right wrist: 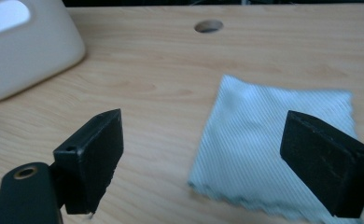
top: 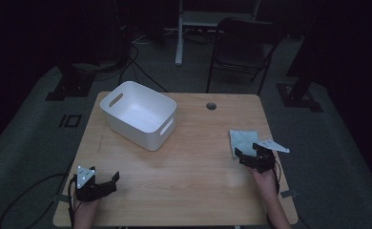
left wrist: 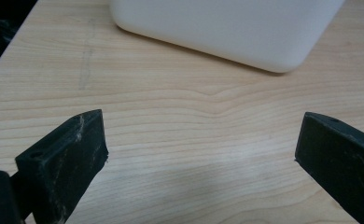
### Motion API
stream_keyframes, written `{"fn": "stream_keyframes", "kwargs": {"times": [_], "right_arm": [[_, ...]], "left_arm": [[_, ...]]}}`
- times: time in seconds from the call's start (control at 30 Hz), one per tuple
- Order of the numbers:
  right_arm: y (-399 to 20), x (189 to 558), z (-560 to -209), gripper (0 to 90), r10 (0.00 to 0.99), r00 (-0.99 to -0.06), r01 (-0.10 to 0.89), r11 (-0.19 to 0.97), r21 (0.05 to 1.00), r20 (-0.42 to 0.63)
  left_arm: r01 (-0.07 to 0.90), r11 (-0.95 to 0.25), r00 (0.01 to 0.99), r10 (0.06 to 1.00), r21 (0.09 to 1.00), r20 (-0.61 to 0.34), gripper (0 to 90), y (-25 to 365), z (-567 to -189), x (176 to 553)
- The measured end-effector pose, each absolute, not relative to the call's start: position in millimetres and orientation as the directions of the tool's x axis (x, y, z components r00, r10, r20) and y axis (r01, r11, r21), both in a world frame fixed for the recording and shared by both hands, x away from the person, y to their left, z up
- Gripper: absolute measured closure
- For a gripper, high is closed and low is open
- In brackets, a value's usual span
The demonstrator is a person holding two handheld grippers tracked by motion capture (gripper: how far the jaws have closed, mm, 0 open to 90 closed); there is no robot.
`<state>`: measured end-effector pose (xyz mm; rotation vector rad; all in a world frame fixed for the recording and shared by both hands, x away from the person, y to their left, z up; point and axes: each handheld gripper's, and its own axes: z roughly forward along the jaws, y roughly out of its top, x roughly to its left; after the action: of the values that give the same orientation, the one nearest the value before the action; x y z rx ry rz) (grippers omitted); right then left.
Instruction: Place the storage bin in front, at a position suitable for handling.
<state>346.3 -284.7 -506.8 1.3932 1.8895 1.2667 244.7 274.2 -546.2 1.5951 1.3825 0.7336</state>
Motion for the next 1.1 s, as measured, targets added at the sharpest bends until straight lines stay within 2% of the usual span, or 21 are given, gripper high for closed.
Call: {"fn": "stream_keyframes", "kwargs": {"times": [0.43,1.1], "right_arm": [[-257.2,367.2,-479.3,13.0,0.895,-0.427,0.441,0.082,0.894,0.129],[-217.3,392.1,-457.9,13.0,0.861,-0.498,0.418,0.136,0.898,0.102]], "left_arm": [[0.454,0.014,0.216,0.968,0.891,-0.125,2.0,274.6,-546.5,244.9],[0.462,-0.003,0.234,0.965,0.887,-0.119,2.1,271.5,-546.9,245.1]]}}
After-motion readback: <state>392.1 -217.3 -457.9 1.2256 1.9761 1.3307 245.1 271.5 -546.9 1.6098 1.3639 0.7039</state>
